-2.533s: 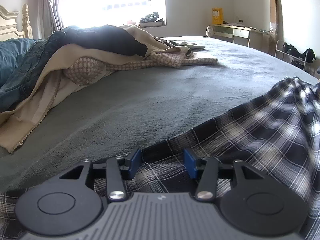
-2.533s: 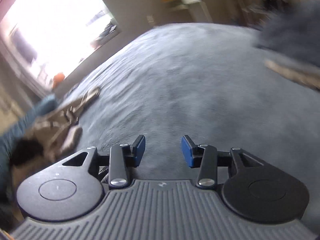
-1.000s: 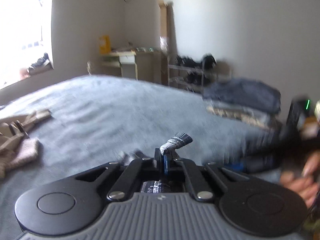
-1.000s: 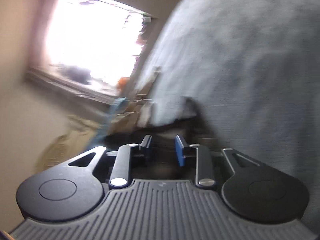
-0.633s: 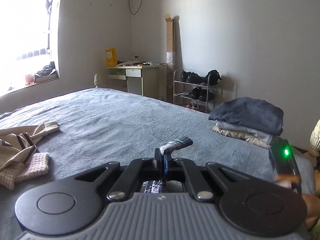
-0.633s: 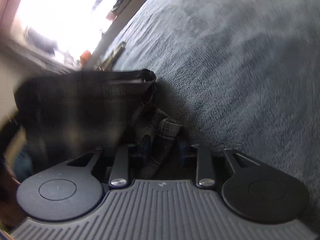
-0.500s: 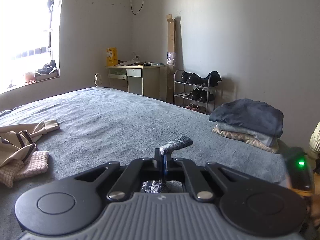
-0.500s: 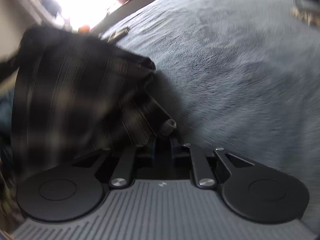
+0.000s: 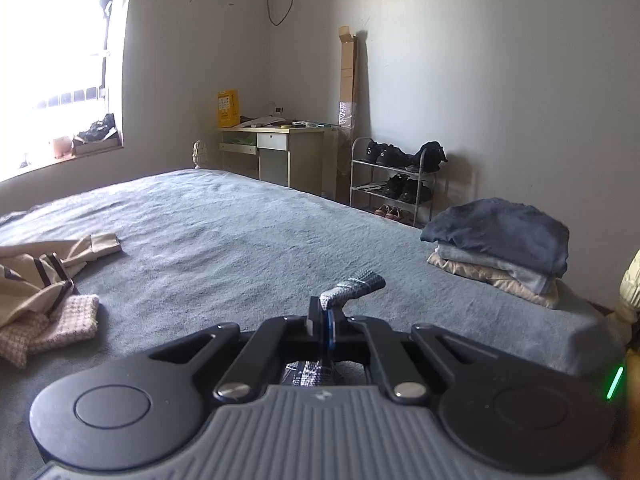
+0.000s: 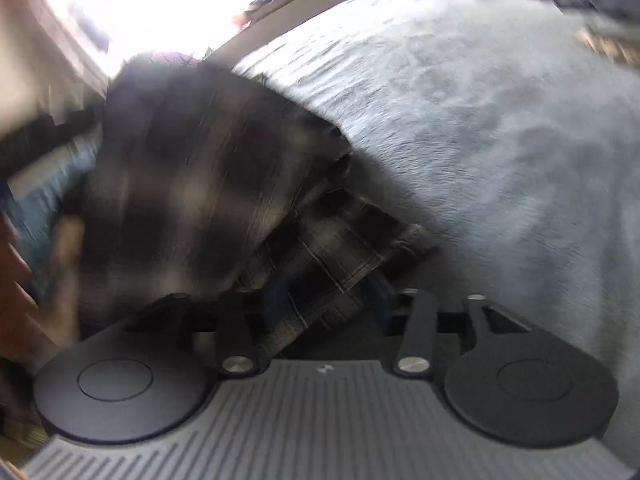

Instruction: Fold clothes

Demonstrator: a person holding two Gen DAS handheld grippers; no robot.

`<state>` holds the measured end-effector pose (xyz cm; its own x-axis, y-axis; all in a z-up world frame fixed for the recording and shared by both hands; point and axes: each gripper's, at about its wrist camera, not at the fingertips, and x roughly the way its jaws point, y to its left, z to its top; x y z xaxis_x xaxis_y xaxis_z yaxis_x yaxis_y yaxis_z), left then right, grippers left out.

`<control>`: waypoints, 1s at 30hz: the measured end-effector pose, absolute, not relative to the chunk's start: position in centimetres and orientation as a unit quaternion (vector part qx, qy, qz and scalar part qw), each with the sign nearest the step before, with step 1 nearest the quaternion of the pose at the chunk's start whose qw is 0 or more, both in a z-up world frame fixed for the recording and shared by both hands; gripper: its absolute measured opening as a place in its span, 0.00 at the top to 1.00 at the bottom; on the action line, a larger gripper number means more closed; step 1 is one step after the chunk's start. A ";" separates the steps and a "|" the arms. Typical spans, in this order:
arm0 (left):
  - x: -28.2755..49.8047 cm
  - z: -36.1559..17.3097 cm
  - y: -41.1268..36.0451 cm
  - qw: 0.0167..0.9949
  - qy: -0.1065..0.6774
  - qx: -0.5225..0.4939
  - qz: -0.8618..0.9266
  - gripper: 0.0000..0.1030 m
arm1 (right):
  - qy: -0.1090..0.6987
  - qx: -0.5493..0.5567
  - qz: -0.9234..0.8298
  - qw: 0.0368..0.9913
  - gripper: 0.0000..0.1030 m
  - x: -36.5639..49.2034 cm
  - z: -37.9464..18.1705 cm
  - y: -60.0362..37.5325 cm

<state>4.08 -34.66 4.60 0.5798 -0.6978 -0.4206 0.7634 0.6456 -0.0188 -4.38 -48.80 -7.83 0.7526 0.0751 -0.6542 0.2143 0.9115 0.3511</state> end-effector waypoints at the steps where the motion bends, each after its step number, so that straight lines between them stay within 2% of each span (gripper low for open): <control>1: 4.2 4.6 -34.5 0.884 0.201 0.078 -0.414 0.97 | 0.355 0.153 -0.037 0.921 0.55 -4.4 -8.3 -47.6; 4: 4.5 4.7 -34.1 0.885 0.199 0.073 -0.414 0.97 | 0.353 0.042 -0.039 0.934 0.54 -6.8 -8.5 -45.7; 7: 4.8 4.9 -33.8 0.885 0.201 0.064 -0.414 0.97 | 0.365 0.063 -0.039 0.928 0.54 -9.1 -8.1 -47.4; 13: 4.8 4.7 -33.8 0.885 0.202 0.063 -0.414 0.97 | 0.330 0.230 -0.057 0.914 0.53 -8.6 -6.9 -52.4; 16: 4.7 4.7 -34.0 0.885 0.201 0.062 -0.415 0.97 | 0.330 0.294 -0.057 0.895 0.54 -6.2 -8.2 -53.9; 18: 4.6 4.7 -34.1 0.885 0.197 0.061 -0.416 0.97 | 0.321 0.306 -0.060 0.894 0.61 -5.4 -9.0 -54.2; 19: 4.5 4.8 -34.1 0.886 0.195 0.060 -0.417 0.97 | 0.313 0.311 -0.061 0.895 0.81 -5.7 -9.1 -54.5; 20: 4.5 4.8 -34.2 0.886 0.194 0.059 -0.418 0.97 | 0.305 0.316 -0.061 0.896 0.95 -6.1 -9.2 -54.7; 30: 2.7 4.9 -35.7 0.874 0.189 0.062 -0.442 0.97 | 0.244 0.363 -0.064 0.897 0.97 -12.1 -8.8 -54.9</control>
